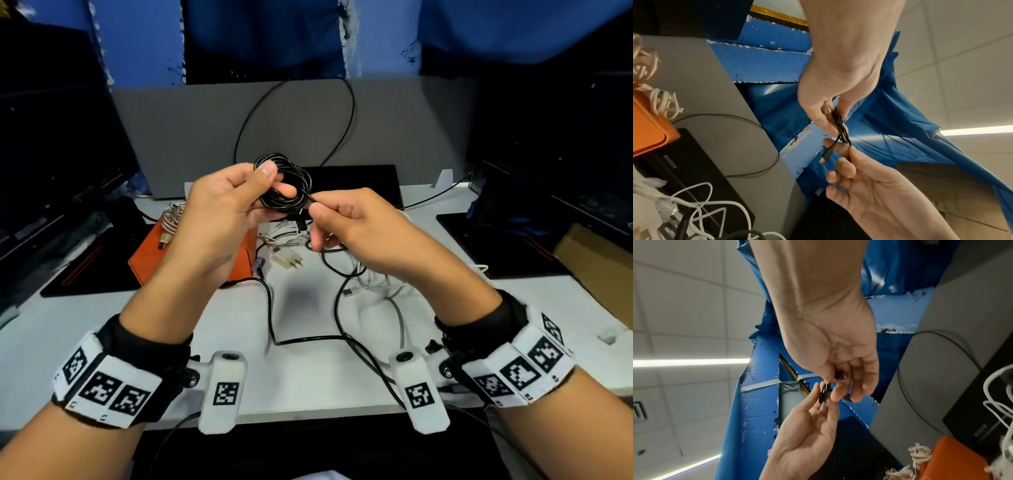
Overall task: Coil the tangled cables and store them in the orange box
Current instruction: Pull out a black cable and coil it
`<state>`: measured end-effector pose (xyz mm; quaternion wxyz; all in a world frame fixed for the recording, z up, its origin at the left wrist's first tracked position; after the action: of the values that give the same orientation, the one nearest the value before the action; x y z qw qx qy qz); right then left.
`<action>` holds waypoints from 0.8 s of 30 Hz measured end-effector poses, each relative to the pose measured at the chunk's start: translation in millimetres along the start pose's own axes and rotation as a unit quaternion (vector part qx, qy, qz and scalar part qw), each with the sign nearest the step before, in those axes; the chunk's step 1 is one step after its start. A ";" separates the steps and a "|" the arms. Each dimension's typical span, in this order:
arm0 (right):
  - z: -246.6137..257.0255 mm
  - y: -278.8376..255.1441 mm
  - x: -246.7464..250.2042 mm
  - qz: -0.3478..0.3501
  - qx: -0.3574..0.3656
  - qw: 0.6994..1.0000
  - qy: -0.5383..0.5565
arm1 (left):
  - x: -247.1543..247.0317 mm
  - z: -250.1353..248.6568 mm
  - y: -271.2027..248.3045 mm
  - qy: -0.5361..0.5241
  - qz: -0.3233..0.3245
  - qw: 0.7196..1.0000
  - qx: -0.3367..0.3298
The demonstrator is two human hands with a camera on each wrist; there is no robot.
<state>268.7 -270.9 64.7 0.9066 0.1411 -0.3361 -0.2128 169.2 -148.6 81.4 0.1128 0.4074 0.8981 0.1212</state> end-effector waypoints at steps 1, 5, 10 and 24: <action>-1.2 0.9 -1.3 -0.010 -0.001 1.000 0.001 | 1.3 1.6 0.5 -0.008 -0.003 1.000 0.010; -6.1 2.2 -7.1 -0.026 -0.026 0.998 0.050 | 1.4 5.0 0.4 -0.025 -0.004 0.999 0.028; -7.7 -0.2 -14.5 -0.036 -0.050 0.982 0.181 | 0.1 3.6 0.0 0.010 -0.006 1.000 -0.005; 9.8 -9.7 -44.6 0.019 -0.074 0.966 0.248 | -17.7 -23.0 -28.3 0.151 -0.057 0.966 -0.199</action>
<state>228.8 -259.0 43.4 0.9733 0.1159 -0.0868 -0.1783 153.6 -183.0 96.2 0.0612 0.3017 0.8842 0.3514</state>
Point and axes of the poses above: each hand's wrist, its own y-axis towards the middle knuckle, its own x-axis out of the back of the hand, z = x × y, the point moved 8 cm from there along y, towards the middle knuckle, and after that the axes turned 4 degrees about x, right-handed, at the moved point
